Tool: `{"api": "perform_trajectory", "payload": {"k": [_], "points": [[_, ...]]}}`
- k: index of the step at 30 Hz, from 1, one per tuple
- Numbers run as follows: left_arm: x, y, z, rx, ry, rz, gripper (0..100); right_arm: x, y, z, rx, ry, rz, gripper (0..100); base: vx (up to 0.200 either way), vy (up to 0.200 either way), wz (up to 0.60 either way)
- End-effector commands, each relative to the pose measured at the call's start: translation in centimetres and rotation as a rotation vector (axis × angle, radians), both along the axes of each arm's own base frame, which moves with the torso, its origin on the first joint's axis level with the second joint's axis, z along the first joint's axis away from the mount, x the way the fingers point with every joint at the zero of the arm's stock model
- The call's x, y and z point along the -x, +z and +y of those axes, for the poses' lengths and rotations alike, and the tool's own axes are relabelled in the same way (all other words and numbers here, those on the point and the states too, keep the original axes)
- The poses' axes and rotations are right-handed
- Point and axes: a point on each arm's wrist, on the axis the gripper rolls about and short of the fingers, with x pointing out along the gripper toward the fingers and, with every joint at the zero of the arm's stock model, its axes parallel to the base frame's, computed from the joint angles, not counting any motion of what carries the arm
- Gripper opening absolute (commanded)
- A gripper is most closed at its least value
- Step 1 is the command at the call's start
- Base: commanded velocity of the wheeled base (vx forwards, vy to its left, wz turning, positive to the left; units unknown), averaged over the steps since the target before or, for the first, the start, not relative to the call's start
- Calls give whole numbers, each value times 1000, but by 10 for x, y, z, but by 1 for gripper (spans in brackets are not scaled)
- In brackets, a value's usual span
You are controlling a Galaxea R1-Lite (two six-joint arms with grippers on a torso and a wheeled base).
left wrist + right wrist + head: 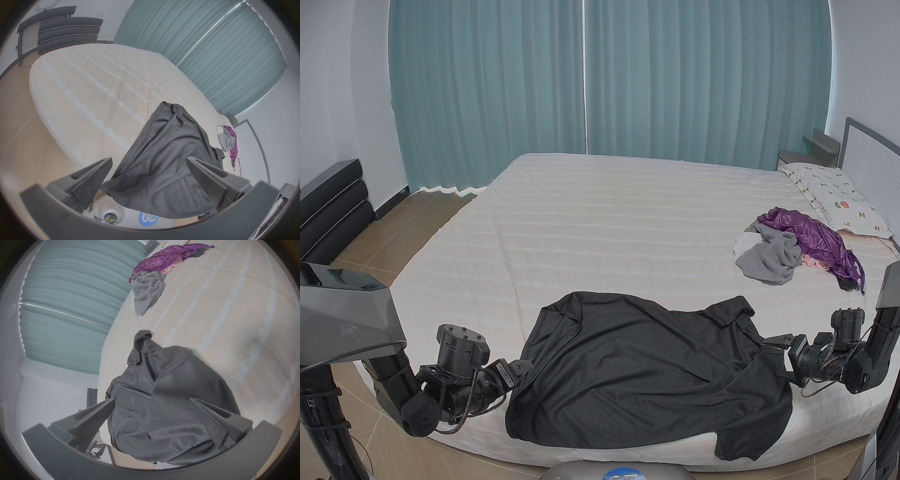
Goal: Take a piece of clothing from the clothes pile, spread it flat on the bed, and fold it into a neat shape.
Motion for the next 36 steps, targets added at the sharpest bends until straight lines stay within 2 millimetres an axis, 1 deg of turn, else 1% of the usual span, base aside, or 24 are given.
{"api": "perform_trajectory", "payload": {"k": [1,3,10,12,16,17,18,19,21,24,25,26,28,30,31,32,36], "points": [[0,0,0,0,0,-1,100,0,0,0,0,0,2,100,0,-200,0],[0,0,0,0,0,-1,100,0,0,0,0,0,2,100,0,-200,0],[-3,4,0,8,4,-21,100,0,-1,0,-1,2,1,100,0,0,0],[-13,11,-2,21,14,-55,100,0,-1,1,0,3,2,100,0,0,0],[-37,22,-5,37,29,-107,100,0,-1,1,-1,4,1,100,0,0,0],[-40,24,-5,39,32,-111,100,0,-1,1,-1,4,1,100,0,0,0],[-54,29,-6,45,41,-127,100,0,-1,1,-1,4,1,100,0,0,0],[-64,27,-7,43,42,-122,100,0,-1,1,-1,4,1,100,0,0,0],[-81,21,-7,46,29,-111,100,0,-1,1,-1,4,1,100,0,0,0],[-110,5,1,9,4,-114,100,0,-1,1,-1,4,1,100,0,0,0],[-110,5,1,9,4,-114,100,0,-1,1,-1,4,1,100,0,0,0],[-128,-7,3,-9,-4,-121,100,0,-1,1,-1,5,3,100,0,0,0],[-144,-17,2,-12,-1,-126,100,0,-1,1,-1,5,3,100,0,0,0],[-156,-27,-1,-18,-3,-111,100,0,-1,1,-1,5,3,100,0,0,0],[-156,-27,-1,-18,-3,-111,100,0,-1,1,-1,5,3,100,0,0,0],[-169,-32,-5,-26,-8,-106,100,0,-1,1,-1,5,1,100,0,0,0],[-187,-34,-10,-31,-14,-95,100,0,-1,1,-1,5,3,100,0,0,0]]}}
